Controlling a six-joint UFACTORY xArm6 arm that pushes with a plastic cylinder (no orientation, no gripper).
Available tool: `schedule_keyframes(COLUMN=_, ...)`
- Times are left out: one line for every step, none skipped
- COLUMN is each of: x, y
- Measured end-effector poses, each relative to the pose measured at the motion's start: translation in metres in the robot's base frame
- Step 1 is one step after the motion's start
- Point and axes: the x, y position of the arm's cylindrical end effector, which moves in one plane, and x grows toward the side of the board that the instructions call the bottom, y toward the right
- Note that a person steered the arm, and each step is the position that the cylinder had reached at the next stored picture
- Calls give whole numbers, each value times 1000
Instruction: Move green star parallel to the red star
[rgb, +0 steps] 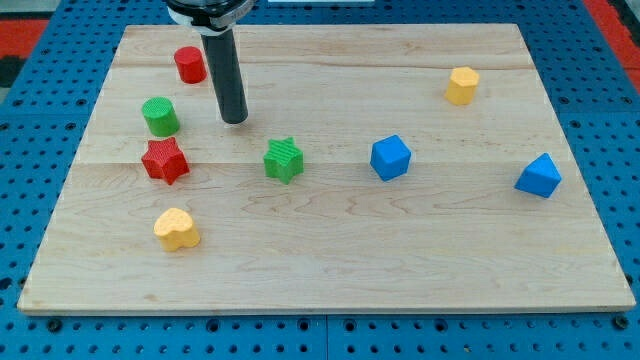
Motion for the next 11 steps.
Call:
schedule_keyframes(x=-10, y=0)
schedule_keyframes(x=-16, y=0)
schedule_keyframes(x=-16, y=0)
schedule_keyframes(x=-15, y=3)
schedule_keyframes(x=-8, y=32)
schedule_keyframes(x=8, y=74)
schedule_keyframes(x=44, y=92)
schedule_keyframes(x=58, y=43)
schedule_keyframes(x=62, y=77)
schedule_keyframes(x=102, y=111)
schedule_keyframes(x=107, y=61)
